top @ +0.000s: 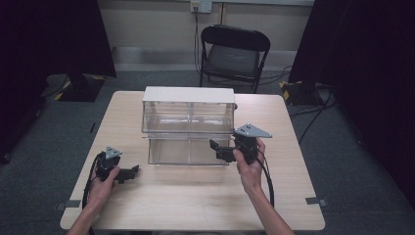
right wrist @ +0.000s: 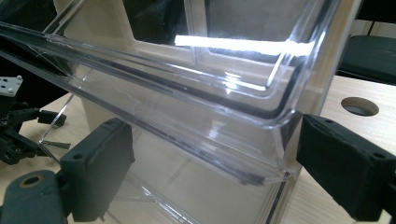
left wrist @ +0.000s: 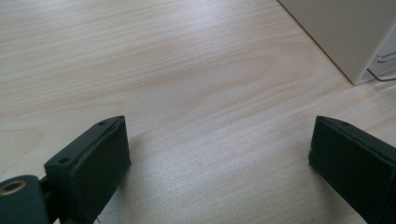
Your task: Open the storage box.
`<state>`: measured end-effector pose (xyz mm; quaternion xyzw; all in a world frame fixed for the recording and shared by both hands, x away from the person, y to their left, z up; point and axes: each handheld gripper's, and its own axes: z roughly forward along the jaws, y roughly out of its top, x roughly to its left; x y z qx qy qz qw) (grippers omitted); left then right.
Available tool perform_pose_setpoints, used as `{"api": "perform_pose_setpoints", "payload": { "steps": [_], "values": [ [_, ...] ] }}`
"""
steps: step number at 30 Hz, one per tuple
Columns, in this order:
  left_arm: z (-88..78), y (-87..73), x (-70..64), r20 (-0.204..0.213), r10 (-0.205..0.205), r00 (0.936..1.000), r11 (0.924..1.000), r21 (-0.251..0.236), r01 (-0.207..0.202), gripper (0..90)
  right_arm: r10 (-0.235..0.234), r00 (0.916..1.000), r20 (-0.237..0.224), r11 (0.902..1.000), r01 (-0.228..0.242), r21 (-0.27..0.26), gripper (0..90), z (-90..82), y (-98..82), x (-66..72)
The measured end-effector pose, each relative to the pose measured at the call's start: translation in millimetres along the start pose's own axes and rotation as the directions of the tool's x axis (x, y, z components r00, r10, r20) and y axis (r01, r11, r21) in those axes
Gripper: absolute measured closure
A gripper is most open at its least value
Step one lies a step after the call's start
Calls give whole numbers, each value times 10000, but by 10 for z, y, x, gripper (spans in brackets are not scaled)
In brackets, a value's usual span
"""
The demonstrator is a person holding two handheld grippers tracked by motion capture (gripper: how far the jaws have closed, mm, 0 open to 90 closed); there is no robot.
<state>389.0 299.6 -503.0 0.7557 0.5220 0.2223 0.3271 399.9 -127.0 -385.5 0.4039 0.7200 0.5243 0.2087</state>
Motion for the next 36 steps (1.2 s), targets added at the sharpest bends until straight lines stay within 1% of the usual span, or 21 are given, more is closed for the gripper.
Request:
{"api": "perform_pose_setpoints", "payload": {
  "steps": [15,36],
  "values": [
    [0,0,0,1,2,10000,10000,0,-2,48,118,9999,-42,9999,-119,-51,104,5,-6,-6],
    [0,0,0,1,2,10000,10000,0,-2,48,112,9999,-62,9999,-112,-23,100,7,-9,-9]
  ]
}}
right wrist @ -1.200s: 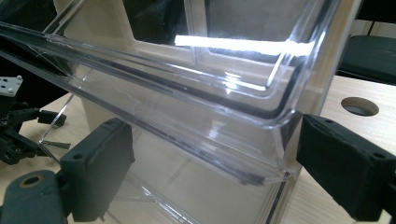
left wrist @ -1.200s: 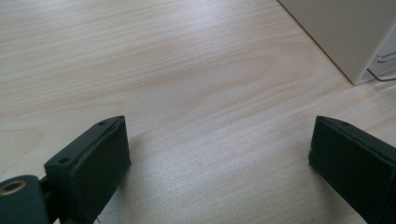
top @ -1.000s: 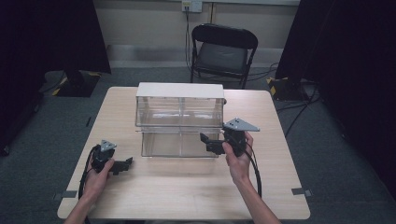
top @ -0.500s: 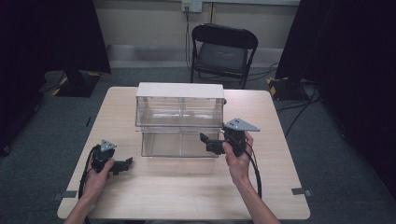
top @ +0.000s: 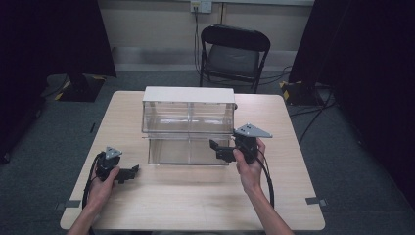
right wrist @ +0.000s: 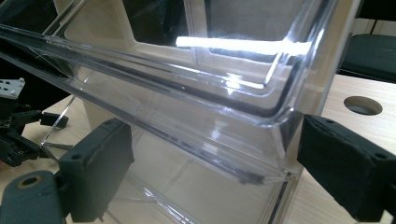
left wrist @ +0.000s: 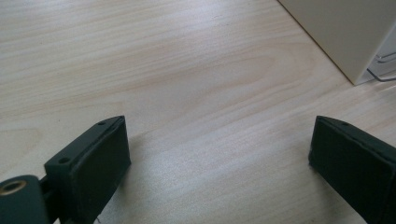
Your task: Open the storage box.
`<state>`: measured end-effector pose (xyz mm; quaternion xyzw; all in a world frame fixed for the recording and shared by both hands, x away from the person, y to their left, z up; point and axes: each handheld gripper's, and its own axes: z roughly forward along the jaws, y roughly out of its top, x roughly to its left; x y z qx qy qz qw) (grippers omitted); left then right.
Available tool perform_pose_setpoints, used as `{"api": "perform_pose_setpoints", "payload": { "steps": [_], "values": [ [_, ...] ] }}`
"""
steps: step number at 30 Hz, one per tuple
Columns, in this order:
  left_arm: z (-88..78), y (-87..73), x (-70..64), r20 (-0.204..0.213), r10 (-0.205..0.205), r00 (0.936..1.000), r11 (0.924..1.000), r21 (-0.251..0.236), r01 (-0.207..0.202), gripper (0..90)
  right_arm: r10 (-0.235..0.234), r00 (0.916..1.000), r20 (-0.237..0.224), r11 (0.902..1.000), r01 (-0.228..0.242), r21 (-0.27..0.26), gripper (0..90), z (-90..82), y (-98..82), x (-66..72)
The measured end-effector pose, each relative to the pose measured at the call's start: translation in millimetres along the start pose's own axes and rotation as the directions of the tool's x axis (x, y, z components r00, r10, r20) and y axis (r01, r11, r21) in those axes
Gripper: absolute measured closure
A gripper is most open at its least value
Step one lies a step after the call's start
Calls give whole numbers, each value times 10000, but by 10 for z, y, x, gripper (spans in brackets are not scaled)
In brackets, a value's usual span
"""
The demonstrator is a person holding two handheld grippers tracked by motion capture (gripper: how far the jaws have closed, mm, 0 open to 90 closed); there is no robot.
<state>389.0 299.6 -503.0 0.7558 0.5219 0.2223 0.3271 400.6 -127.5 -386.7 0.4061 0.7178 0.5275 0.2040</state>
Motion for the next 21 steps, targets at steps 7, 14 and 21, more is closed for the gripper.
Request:
{"api": "perform_pose_setpoints", "payload": {
  "steps": [7,14,21],
  "values": [
    [0,0,0,0,0,10000,10000,0,0,48,-2,10000,-6,10000,2,2,100,1,0,-1],
    [0,0,0,0,1,10000,10000,2,-1,48,-33,10000,-27,10000,33,1,99,2,2,-3],
    [0,0,0,0,0,10000,10000,0,0,48,-17,10000,-46,10000,17,4,99,2,2,-4]
  ]
}}
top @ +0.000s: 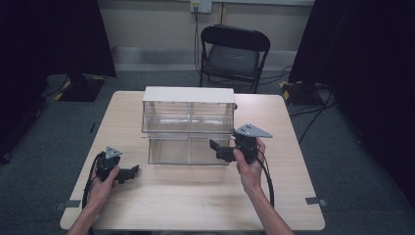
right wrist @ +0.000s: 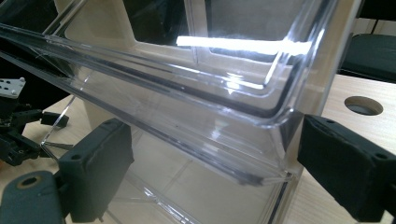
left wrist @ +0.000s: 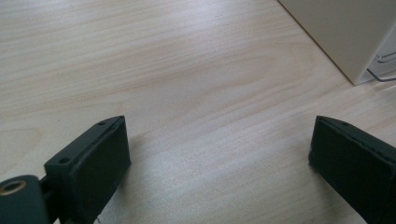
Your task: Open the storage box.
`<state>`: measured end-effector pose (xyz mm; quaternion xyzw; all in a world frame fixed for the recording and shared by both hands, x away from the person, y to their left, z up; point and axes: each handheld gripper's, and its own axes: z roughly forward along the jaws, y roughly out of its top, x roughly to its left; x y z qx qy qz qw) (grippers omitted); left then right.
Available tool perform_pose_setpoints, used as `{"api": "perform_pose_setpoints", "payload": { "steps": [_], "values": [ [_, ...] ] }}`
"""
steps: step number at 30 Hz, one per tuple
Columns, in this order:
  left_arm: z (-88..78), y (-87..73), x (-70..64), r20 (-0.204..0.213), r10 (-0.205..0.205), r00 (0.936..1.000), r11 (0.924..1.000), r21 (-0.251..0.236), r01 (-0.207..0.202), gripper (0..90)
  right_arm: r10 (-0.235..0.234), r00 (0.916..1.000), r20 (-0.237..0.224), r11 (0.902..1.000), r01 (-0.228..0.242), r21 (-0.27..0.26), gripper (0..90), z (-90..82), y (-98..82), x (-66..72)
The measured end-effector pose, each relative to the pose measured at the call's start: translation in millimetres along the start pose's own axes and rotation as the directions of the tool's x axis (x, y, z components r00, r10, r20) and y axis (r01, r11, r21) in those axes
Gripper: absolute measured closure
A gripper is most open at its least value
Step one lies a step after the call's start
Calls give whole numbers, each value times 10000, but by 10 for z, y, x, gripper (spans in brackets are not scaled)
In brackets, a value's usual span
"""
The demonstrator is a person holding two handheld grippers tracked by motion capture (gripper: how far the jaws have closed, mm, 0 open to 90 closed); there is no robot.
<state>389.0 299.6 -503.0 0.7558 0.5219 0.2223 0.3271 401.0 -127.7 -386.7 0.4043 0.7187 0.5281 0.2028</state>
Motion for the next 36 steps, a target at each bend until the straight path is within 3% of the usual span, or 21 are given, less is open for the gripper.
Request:
{"api": "perform_pose_setpoints", "payload": {
  "steps": [36],
  "values": [
    [0,0,0,0,-3,10000,10000,-2,3,48,96,10000,4,9999,-96,-28,95,4,-6,2]
  ]
}}
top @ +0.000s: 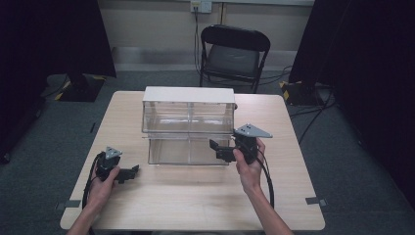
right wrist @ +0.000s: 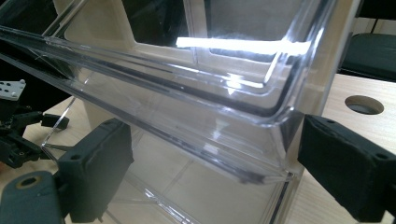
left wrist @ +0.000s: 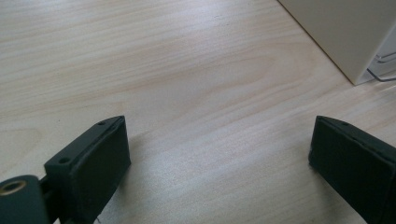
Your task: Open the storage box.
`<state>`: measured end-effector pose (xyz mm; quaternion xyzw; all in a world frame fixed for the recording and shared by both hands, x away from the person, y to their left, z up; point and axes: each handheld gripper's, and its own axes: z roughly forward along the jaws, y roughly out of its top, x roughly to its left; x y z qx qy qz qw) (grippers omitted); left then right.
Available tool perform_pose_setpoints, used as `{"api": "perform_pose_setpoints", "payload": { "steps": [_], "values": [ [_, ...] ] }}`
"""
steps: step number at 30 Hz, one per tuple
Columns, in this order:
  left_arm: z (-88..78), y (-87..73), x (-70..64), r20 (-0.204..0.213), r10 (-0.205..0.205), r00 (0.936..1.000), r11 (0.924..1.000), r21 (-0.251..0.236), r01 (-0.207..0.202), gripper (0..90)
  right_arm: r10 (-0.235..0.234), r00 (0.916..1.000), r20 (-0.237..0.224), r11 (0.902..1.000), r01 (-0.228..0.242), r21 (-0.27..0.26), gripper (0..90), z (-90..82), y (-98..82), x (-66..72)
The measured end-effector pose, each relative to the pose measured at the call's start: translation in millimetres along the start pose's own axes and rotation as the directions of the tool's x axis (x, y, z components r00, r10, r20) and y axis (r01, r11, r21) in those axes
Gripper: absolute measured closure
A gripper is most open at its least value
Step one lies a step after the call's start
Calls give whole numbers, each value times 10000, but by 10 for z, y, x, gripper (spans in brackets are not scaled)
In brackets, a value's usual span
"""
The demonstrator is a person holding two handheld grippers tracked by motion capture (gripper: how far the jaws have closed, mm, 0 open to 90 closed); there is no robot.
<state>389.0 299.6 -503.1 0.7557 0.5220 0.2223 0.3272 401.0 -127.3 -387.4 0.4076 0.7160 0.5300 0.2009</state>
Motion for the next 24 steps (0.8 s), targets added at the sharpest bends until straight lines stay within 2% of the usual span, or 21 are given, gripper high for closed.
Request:
{"api": "perform_pose_setpoints", "payload": {
  "steps": [24],
  "values": [
    [0,0,0,1,-1,10000,10000,2,1,48,-23,10000,46,10000,23,-35,74,21,-1,8]
  ]
}}
